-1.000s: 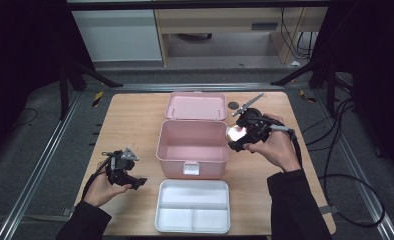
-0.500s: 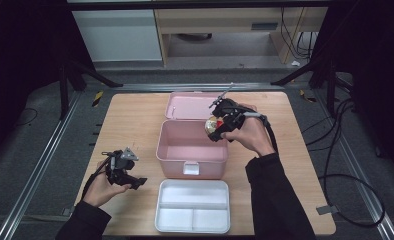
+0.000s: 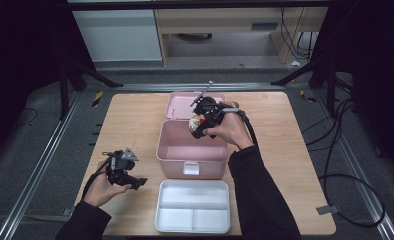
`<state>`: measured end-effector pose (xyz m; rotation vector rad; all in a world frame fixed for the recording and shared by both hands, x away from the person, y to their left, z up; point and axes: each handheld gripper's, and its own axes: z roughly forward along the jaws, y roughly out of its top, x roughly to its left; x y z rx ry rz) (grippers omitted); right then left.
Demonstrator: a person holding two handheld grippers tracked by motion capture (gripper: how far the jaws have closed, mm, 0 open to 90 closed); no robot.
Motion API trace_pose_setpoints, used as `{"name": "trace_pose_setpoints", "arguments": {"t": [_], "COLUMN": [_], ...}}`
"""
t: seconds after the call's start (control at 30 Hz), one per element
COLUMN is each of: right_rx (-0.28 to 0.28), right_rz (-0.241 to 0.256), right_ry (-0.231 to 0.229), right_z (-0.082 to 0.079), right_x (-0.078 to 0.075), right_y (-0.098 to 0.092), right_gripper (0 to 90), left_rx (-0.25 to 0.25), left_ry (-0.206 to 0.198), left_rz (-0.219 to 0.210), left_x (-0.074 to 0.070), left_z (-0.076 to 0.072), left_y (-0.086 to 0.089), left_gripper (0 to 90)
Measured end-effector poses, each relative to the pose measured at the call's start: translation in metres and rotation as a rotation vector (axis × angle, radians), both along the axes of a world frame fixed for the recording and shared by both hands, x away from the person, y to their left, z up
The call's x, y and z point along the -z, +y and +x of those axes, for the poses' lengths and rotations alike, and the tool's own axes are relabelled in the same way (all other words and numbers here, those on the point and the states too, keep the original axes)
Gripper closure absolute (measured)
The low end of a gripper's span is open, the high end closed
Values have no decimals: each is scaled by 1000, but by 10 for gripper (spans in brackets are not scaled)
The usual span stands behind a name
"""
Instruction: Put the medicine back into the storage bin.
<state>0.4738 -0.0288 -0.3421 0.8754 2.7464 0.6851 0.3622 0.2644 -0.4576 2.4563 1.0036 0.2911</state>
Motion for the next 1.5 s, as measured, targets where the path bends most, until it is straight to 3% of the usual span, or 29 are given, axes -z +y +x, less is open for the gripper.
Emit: {"name": "trace_pose_setpoints", "arguments": {"t": [0.33,0.67,1.07,1.3,1.5], "right_rx": [-30,-75,-85,-96,-98], "right_rz": [3,-40,-86,-69,-55], "right_ry": [15,36,84,94,74], "right_z": [9,16,19,18,16], "right_x": [10,32,57,59,54], "right_y": [30,55,62,66,64], "right_gripper": [204,204,203,180,173], "left_rx": [2,5,9,11,10], "left_ry": [1,0,4,4,1], "left_rz": [1,1,2,1,-1], "left_x": [0,0,1,1,0], "left_z": [0,0,0,0,-1], "left_y": [-1,0,-1,-2,-1], "left_gripper": [247,247,246,244,244]}}
